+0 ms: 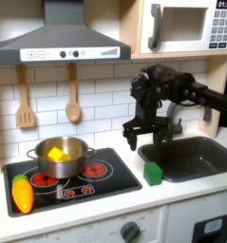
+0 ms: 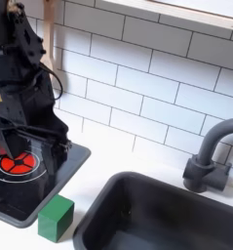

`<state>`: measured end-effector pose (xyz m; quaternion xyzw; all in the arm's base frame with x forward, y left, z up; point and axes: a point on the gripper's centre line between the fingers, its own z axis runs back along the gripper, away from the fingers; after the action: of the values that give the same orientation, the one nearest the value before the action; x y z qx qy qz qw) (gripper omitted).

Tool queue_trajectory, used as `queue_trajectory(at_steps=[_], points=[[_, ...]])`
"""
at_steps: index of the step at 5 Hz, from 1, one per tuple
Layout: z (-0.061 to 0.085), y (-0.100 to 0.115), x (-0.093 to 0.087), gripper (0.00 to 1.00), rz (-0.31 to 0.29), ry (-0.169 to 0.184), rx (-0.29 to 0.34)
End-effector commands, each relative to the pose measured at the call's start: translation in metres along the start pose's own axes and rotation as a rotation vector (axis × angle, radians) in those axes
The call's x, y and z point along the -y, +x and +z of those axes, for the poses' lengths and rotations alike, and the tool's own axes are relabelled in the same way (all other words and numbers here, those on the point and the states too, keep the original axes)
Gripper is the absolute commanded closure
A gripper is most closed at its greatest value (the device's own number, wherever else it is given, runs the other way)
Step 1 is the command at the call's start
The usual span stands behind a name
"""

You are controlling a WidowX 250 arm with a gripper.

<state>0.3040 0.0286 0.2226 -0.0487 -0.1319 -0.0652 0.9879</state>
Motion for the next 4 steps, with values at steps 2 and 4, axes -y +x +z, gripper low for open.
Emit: queue_trajectory(at_steps=[2,4], points=[[-0.029,-0.011,0.014,0.00,-0.062,0.022,-0.040],[-0.041,-0.013,0.020,0.00,-0.089,0.040,-0.052]])
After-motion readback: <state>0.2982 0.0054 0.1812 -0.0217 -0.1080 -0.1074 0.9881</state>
